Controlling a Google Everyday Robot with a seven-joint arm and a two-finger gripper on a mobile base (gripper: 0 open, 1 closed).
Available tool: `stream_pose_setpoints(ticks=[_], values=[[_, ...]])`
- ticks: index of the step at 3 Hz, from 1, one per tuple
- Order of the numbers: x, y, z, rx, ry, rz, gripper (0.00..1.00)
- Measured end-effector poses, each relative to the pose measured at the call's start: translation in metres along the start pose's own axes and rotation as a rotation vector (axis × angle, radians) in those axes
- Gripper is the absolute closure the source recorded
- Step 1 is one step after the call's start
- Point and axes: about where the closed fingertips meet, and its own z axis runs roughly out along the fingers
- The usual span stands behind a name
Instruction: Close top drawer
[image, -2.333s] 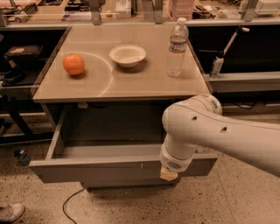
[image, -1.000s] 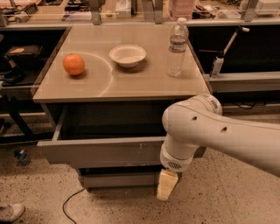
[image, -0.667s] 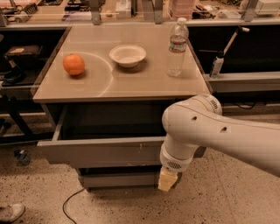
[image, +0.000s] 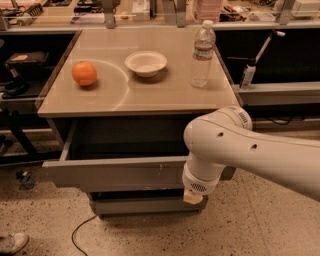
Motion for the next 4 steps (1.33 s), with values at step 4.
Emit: stream_pose_setpoints(ticks=[4], values=[[-0.031, -0.073, 0.006, 0.085, 0.072, -0.058, 1.0]])
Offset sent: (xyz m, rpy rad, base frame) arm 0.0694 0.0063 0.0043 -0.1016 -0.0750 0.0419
